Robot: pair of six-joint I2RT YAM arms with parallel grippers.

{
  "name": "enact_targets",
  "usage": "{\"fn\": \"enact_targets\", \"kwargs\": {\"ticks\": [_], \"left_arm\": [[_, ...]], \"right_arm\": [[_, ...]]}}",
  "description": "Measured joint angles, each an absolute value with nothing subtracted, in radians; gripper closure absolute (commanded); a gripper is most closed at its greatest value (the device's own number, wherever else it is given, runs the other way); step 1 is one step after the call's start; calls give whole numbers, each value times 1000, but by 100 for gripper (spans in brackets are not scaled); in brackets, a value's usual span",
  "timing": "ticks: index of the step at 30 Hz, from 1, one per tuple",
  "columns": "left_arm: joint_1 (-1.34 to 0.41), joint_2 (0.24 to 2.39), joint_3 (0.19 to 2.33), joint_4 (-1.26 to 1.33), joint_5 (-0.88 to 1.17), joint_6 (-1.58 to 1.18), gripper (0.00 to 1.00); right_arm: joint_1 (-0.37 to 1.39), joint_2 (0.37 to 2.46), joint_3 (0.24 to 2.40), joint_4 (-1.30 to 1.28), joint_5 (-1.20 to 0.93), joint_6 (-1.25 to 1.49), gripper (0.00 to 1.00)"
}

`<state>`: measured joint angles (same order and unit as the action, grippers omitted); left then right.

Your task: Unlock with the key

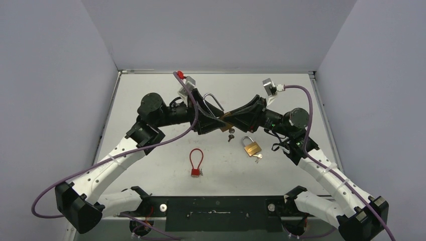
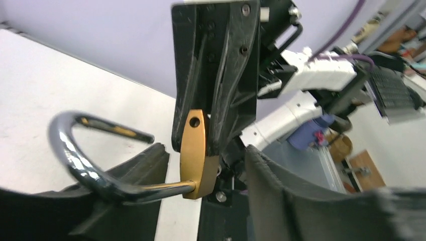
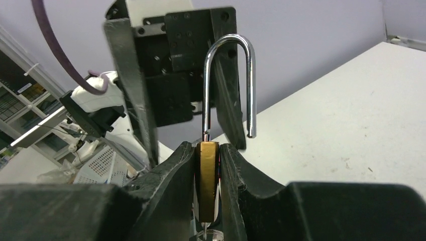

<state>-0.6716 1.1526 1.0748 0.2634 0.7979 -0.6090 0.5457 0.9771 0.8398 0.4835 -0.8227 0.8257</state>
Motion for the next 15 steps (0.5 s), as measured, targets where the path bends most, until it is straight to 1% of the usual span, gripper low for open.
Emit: {"fn": "enact_targets", "kwargs": {"ticks": [2,4,6,11,13,14,15], "left_arm": [[-668,1125,1074,235,735,-583,26],[-659,1088,1068,200,661,-559,22],[-645,1055,1064,156,576,-540,21],[-620,1028,1064,41,366,-510,20],[-614,1039,1065,-23,286,-500,22],[-613,1048,1068,-57,250,-492,24],[-611,1060,1073,-92,219,-487,31]], "right_arm": [[543,977,836,451,-819,813,100],[538,978,834,416,-819,792,100],[537,978,834,387,-820,768,100],[537,978,834,307,-839,699,100],[537,977,834,273,-854,669,100],[537,977,834,254,-857,651,100],[537,977,836,231,-860,631,100]]}}
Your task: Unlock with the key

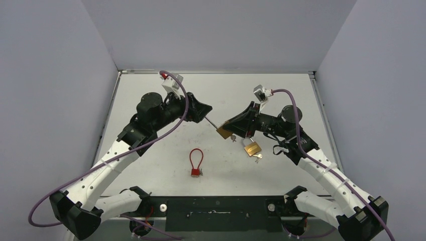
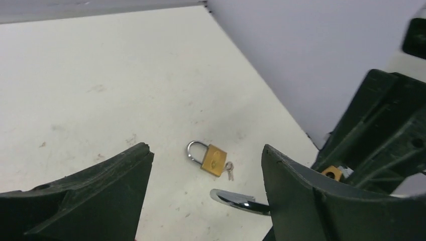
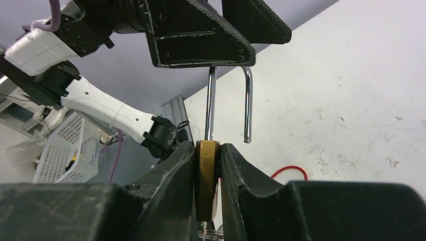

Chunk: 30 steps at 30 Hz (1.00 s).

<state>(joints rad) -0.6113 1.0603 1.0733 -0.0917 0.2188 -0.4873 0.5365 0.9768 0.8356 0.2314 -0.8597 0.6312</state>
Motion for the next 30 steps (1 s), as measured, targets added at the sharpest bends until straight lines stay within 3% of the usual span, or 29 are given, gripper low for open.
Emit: {"fn": "enact_targets", "kwargs": {"ticks": [2,4,11,21,30], "left_arm": [[-611,1087,1085,-147,176,-479,39],[-611,1109,1095,-194,150,-456,42],[-597,1130,1097,-306,76,-394,27],[-553,1073,1045,-381,-309,-383,25],[-540,1075,1005,-398,-316,-380,25]], "right_arm": [[537,977,840,180,-856,592,100],[536,977,850,113,-851,548,100],[537,983,887,-23,-803,448,100],[550,1209,886,-42,-618,521,100],[559,1429,879,52,-532,702,100]]}}
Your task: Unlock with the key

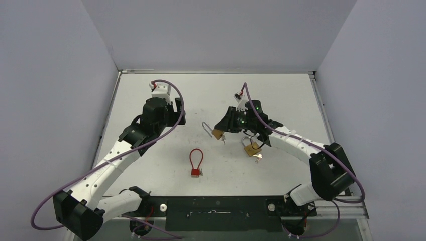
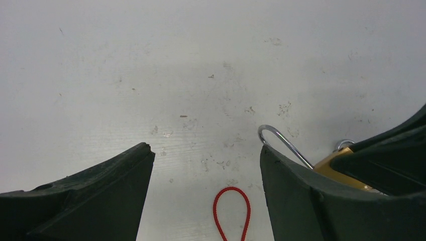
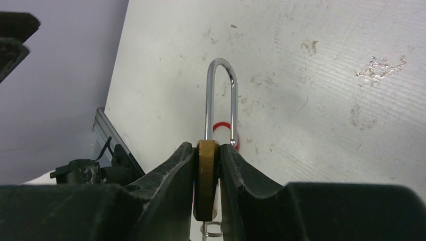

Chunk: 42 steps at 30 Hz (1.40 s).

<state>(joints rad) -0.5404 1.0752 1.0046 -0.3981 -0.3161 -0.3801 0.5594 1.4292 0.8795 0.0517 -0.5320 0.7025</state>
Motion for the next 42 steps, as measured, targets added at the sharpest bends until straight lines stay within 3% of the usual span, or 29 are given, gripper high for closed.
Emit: {"fn": "enact_targets", "kwargs": {"ticks": [17,27,33,42], "left_arm": [[-540,1048,924,-362,-163,-357,24],[-540,1042,915,-339,-139,-302,3],[-531,1042,915,-338,-141,-290,3],[-482,1042,915,-339,-117,-285,3]], "right_arm": [[385,1815,913,268,-510,833,100],[315,1934,976,332,-558,833,71],[314,1958,1074,262,-553,764,42],[302,1882,1114,57,-393,582,25]]}}
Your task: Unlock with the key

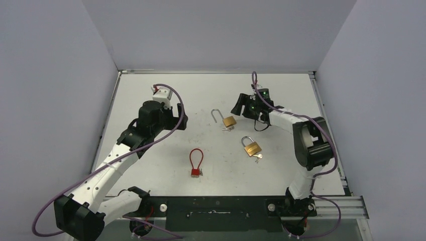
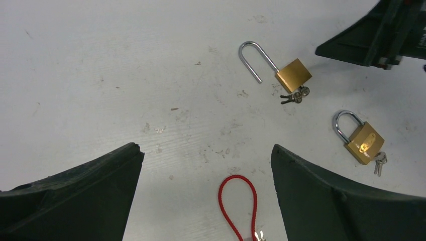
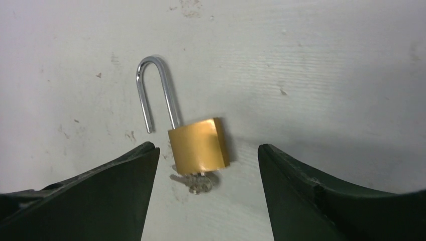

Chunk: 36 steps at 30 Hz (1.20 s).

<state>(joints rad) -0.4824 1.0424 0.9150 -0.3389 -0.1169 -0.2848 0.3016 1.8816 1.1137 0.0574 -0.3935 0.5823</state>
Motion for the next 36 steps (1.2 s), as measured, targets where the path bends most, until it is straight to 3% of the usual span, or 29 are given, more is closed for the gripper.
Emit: {"fn": "enact_targets", "kwargs": {"ticks": [9,15,17,20,22,36], "left_arm": [[-408,1042,906,-339,-94,-302,3],[-408,1035,888,-333,-80,-331,8],[-408,1030,883,-324,-70,-340,10],[-408,1026,877,-310,-54,-357,11],[-408,1026,874,-302,-45,-364,12],[-408,1026,862,-286,-17,-385,12]], "right_arm": [[332,1425,894,-169,-109,426,15],[411,1286,730,-329,-15,420,13],[435,1283,701,-378,-7,422,19],[463,1283,681,-434,0,427,46],[479,1283,676,-461,4,441,52],[493,1350,677,-550,60,533,53]]}}
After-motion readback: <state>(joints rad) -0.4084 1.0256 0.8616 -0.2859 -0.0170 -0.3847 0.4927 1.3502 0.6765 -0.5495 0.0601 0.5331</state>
